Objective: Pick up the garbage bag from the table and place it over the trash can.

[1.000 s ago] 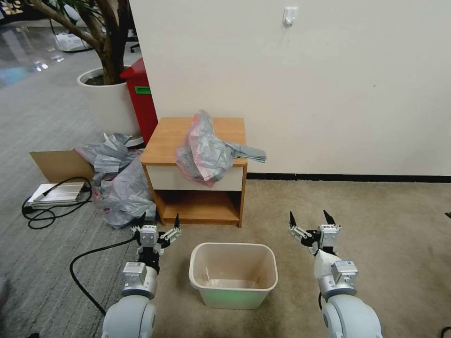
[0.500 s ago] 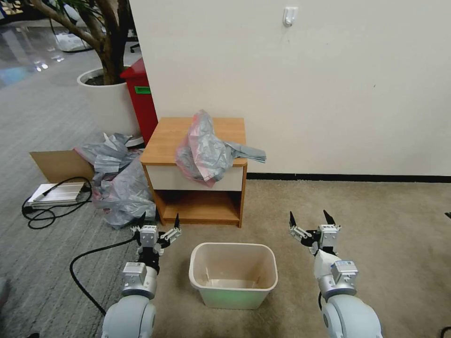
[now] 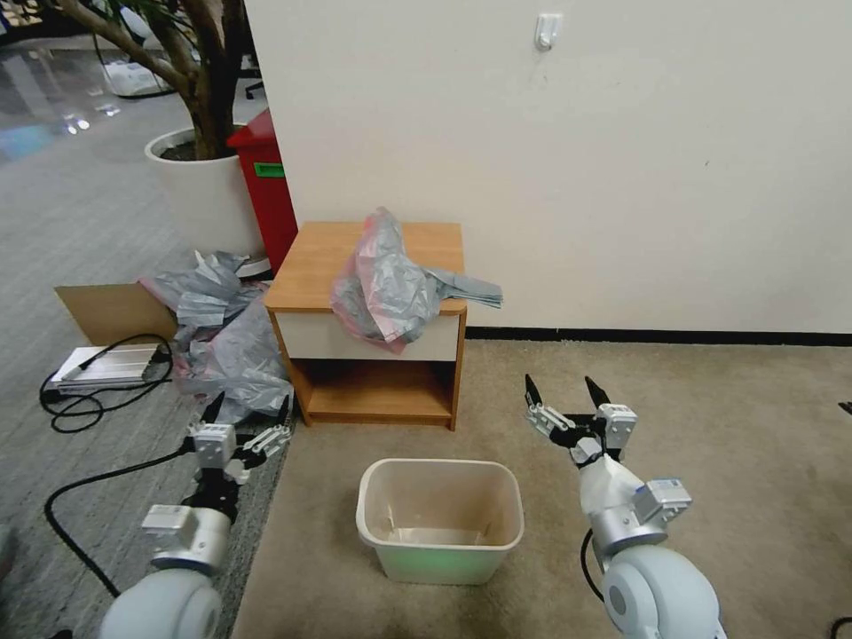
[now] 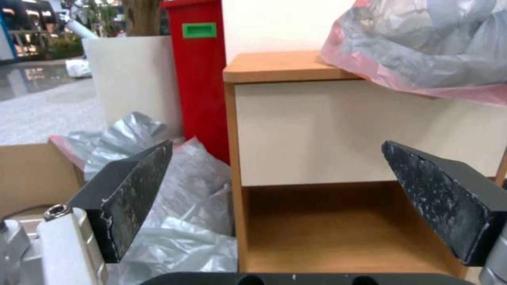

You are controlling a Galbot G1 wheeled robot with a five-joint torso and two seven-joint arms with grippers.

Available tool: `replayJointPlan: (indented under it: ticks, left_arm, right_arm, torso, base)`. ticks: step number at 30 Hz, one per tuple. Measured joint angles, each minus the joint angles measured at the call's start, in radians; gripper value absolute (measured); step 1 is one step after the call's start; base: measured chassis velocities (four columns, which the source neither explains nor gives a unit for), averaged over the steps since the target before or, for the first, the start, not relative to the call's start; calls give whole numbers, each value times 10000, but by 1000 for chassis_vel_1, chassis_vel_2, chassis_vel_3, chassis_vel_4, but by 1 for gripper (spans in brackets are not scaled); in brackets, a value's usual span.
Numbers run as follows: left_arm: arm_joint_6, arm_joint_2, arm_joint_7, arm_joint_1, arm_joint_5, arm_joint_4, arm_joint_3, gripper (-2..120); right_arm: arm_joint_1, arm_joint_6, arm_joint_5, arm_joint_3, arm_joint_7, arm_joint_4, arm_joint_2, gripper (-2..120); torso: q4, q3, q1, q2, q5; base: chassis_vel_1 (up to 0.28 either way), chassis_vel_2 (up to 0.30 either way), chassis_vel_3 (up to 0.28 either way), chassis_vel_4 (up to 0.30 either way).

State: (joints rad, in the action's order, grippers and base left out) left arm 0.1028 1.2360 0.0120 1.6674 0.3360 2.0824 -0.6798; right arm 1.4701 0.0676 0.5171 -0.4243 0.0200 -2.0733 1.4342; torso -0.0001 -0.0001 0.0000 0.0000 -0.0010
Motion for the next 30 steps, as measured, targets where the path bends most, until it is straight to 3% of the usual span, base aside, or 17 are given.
replayJointPlan:
  ticks: [4,12,21,30]
  left_arm:
    - [140,81,-64,141,-102,85,-36,99]
    - [140,227,-208,475,-392,292,-416,100]
    - [123,459,-274,675,-623,508,-536,100]
    - [70,620,-406,738,-685,544,-494,100]
  right_arm:
    - [-1851,150,3592,558,501,1501,153,100]
    - [-4006,138,5983,808,704,3515,625,100]
    - [-5693,-145,6860,1047,409,5747,947,100]
    - [-6531,-474,7122,1193,95,6472,1255,100]
  torso:
    - [1,1,-1,-1,9]
    - [2,2,0,-1,9]
    - [1,3,0,-1,10]
    - [1,1,0,-1,9]
  base:
    - [0,0,0,0]
    - [0,0,0,0]
    - [0,0,0,0]
    - [0,0,0,0]
